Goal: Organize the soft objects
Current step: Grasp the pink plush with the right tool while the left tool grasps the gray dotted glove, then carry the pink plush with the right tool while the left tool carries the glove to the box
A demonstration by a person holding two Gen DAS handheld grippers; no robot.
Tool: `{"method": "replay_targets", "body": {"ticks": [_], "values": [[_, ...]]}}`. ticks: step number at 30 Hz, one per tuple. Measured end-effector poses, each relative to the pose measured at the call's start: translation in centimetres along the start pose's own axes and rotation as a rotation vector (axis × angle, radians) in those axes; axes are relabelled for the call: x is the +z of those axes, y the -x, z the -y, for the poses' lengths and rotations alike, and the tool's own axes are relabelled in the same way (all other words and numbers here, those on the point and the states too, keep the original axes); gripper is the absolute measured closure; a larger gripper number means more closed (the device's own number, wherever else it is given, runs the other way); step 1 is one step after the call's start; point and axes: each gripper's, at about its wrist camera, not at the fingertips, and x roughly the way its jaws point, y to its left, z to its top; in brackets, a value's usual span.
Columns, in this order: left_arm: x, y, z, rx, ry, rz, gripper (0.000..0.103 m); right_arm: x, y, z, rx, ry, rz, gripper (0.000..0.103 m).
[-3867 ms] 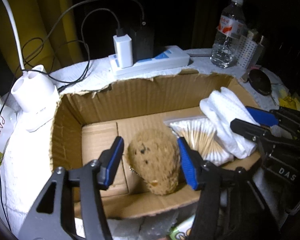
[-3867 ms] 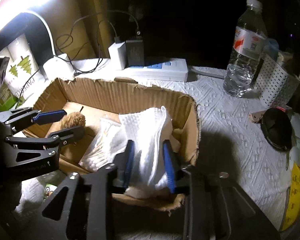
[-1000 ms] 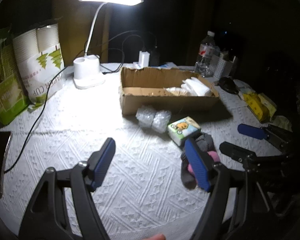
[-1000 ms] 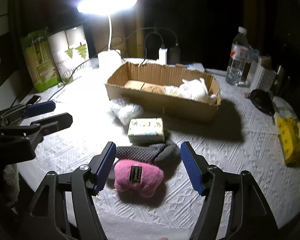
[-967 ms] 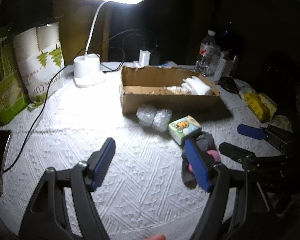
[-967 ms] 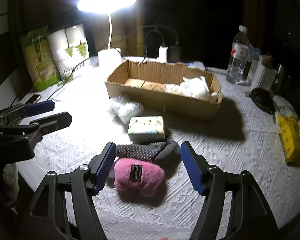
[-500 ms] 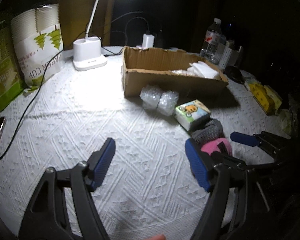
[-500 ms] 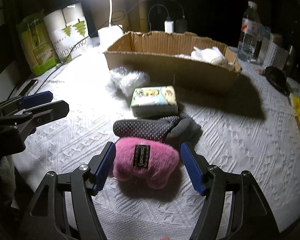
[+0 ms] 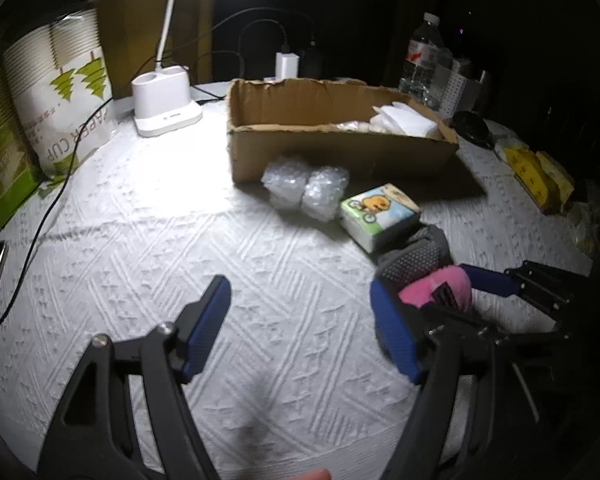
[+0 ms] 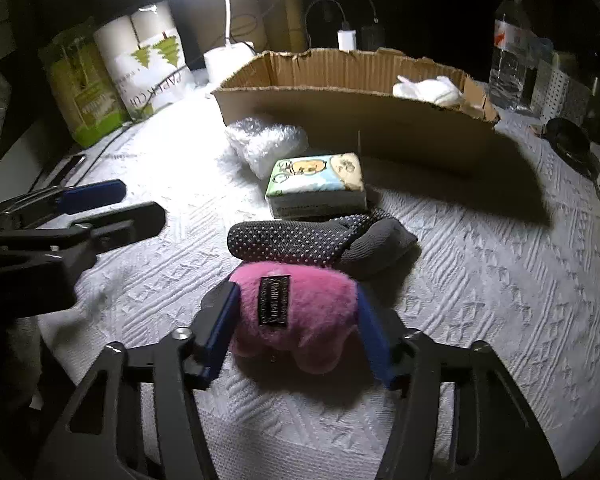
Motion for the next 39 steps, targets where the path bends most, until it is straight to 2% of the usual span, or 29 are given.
{"method": "replay_targets", "body": {"ticks": [8, 17, 25, 32, 33, 34, 36, 39], "values": [[0.6, -1.3, 3.3, -0.007, -0.057, -0.023, 0.030, -0.5, 2.4, 1.7, -0.004, -0.002, 0.052, 0.055], [1.5, -3.6, 7.1, -0.017, -0.128, -0.062, 0.030, -1.2, 4.2, 6.4, -0.035, -0.098, 0.095, 0.055], [2.1, -6.0, 9.3, -0.016, -0.172, -0.099, 0.030, -1.7, 4.9, 10.3, -0.057, -0.160, 0.113, 0.055], [2.1, -7.4, 10.5, -0.034, -0.210, -0.108, 0.031, -2.0, 5.0, 11.6, -0.062, -0.189, 0.120, 0.055], [2.1, -7.4, 10.5, -0.038, -0.215, -0.104, 0.032, -2.1, 5.0, 11.7, -0.062, -0.192, 0.120, 0.055], [2.1, -7.4, 10.6, -0.043, -0.221, -0.103, 0.048, -2.1, 5.1, 11.8, -0.063, -0.193, 0.120, 0.055], [2.1, -7.4, 10.7, -0.048, -0.233, -0.102, 0.051, -2.1, 5.2, 11.8, -0.065, -0.196, 0.122, 0.055], [2.0, -6.9, 10.7, -0.064, -0.240, -0.087, 0.065, -2.0, 5.4, 11.6, -0.068, -0.194, 0.127, 0.055]]}}
